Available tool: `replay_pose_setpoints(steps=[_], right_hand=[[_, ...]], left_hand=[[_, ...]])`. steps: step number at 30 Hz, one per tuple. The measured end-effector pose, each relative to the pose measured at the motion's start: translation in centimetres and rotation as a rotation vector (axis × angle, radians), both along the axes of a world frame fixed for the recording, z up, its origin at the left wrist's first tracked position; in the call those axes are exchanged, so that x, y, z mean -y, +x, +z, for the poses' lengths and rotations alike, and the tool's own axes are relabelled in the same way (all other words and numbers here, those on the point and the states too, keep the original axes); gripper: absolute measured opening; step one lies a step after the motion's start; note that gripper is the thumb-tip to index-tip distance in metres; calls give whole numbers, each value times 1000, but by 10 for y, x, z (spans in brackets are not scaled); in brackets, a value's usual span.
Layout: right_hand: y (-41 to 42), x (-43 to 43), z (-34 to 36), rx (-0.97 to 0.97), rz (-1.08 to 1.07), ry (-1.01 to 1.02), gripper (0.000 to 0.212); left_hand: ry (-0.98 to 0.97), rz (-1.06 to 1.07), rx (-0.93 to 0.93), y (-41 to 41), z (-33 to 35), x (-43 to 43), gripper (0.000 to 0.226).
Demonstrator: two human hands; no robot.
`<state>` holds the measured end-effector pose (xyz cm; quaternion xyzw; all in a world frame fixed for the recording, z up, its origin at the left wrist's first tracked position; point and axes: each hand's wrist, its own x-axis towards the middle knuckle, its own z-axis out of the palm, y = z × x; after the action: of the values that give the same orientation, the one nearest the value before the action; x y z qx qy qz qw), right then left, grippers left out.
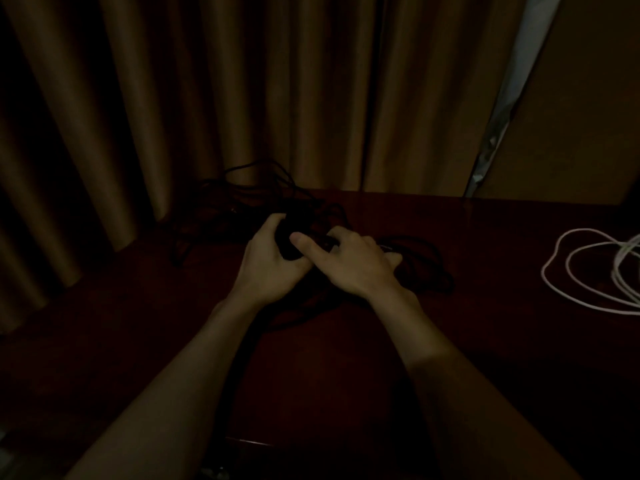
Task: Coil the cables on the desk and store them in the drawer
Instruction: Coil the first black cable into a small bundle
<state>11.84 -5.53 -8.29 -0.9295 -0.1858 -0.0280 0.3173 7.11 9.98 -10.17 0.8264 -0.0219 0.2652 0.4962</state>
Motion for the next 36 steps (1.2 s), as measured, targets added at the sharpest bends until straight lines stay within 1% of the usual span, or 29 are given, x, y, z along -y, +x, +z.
replay_pose_setpoints(steps=[2,4,6,7,10,13,16,20,23,26,28,31,33,34,36], right_hand=[[3,4,-1,-10,-8,3,90],[4,8,-2,-22,-5,22,87],[6,12,-2,-46,-6,88,84],[6,13,-1,-62,-5,119,81],[9,16,-4,-96,1,221,59],[9,15,-6,-52,48,380,46],[4,12,-4,29,93,367,35],[-1,7,0,58,122,316,34],[-1,5,0,13,129,283,34],[-1,5,0,-18,131,235,30],[-1,5,0,-63,138,264,20],[-2,3,-3,-160,171,350,7],[0,4,-5,-222,221,453,8],[0,5,-6,-248,256,503,12],[-3,3,-9,-261,306,569,28]], left_hand=[[-9,-72,-48,0,0,1,49],[-33,-137,-89,-1,-1,3,49],[-22,-164,-105,-1,-2,3,50],[2,-160,-100,0,-3,2,51],[61,-121,-49,4,-6,-2,53],[15,-86,2,4,-7,-5,50],[-21,-79,18,5,-8,-8,43],[-6,-99,49,8,-10,-13,40],[67,-76,29,8,-10,-8,43],[152,-1,37,10,-11,-4,39],[202,25,54,10,-11,-3,38],[220,59,59,9,-11,-2,40],[211,80,53,8,-9,-2,42],[207,81,45,8,-9,-2,42],[226,48,21,7,-8,-1,41]])
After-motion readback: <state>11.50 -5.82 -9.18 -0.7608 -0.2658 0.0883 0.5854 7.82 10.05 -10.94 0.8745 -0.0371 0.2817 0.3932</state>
